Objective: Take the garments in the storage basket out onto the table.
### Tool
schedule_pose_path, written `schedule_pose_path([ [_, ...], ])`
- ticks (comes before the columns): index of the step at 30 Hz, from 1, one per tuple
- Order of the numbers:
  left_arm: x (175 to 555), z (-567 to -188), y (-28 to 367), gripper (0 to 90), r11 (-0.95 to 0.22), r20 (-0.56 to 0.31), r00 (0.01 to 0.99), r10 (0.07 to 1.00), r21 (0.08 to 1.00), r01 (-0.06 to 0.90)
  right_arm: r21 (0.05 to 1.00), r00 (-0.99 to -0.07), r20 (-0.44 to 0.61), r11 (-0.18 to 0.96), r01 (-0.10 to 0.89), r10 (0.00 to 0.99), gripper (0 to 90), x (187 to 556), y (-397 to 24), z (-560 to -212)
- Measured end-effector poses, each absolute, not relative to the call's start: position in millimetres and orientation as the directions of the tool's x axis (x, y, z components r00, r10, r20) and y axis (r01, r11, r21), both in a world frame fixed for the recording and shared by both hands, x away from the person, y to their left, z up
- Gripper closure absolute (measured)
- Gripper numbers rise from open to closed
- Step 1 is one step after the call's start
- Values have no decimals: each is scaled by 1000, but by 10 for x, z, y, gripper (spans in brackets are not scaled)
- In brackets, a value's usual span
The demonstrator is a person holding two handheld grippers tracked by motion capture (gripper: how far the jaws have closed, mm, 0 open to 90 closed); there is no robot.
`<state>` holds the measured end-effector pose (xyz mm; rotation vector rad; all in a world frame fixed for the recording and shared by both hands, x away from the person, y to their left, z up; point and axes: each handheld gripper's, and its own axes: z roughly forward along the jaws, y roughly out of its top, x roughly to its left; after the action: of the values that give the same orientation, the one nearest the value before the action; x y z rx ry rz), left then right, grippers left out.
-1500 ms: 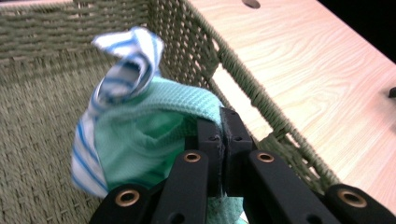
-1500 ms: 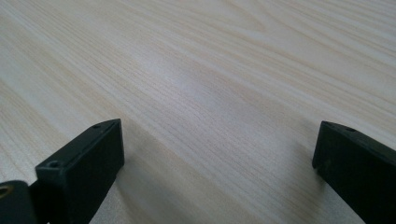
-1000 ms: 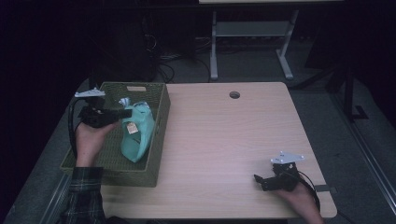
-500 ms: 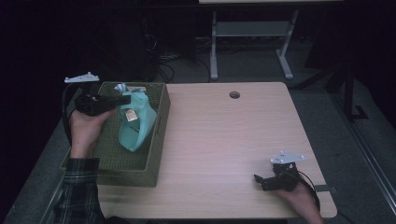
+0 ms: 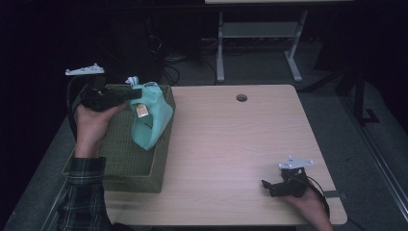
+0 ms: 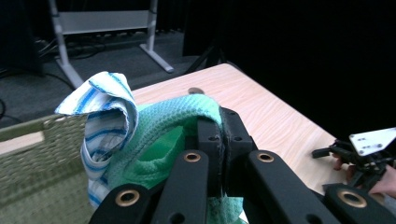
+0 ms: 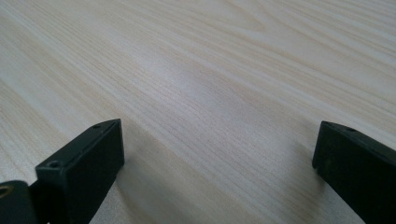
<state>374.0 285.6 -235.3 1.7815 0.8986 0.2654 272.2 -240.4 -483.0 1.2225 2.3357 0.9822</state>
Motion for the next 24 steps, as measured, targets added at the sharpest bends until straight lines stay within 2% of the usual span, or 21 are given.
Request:
schedule_pose_path([
  [11, 3788, -2263, 2437, 882, -182, -227, 752, 619, 890, 419, 703, -577, 32, 392, 594, 816, 16, 2719, -2401, -4829],
  [24, 3761, -2344, 1993, 882, -220, -224, 808, 545, 892, 395, 703, -576, 34, 390, 594, 817, 15, 2718, -2400, -4829],
])
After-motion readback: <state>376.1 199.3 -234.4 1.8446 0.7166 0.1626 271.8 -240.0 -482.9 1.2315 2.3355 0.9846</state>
